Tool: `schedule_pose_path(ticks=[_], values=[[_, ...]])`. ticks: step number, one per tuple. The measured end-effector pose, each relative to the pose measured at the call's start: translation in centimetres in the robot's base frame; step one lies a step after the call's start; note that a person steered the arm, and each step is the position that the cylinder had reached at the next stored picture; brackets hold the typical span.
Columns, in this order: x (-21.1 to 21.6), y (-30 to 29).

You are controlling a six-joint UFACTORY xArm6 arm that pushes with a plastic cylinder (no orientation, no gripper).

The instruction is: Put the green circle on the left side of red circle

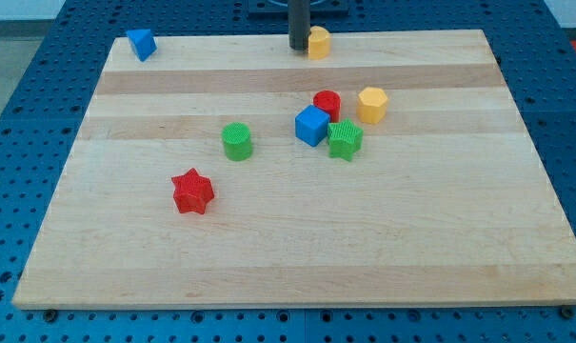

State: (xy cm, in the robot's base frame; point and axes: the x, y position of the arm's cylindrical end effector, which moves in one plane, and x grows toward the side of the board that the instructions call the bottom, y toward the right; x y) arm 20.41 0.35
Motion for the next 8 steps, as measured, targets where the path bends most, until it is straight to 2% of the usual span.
schedule_pose_path(ticks=[1, 2, 3, 4, 8], values=[[-0.4, -2.2], [0.6, -9.6], [5.6, -13.9], [10.7, -14.0], [11.9, -13.6]])
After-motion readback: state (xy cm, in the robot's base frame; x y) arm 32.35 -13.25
